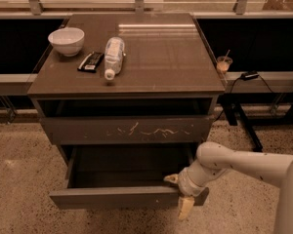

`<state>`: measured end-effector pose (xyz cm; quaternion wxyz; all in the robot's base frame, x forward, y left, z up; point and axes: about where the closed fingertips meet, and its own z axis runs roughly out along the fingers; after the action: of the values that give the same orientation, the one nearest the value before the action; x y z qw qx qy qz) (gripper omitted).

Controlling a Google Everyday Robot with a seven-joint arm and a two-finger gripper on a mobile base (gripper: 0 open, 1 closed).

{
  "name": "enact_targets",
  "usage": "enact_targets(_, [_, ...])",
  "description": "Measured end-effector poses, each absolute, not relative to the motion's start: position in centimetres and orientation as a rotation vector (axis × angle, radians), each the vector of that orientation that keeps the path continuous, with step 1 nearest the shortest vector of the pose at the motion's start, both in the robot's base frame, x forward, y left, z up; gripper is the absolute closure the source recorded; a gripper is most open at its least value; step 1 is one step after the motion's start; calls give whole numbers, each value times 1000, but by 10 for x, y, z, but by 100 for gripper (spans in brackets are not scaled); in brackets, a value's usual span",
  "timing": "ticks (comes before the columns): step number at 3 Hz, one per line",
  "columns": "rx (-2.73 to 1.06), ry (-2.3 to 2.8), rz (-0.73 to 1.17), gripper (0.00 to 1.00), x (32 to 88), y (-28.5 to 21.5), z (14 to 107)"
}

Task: Open middle drawer

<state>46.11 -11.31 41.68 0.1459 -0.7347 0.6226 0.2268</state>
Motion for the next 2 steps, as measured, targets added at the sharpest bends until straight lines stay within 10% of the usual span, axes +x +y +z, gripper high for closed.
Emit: enact_targets(2, [-2085, 1654, 753, 63, 437, -122, 434])
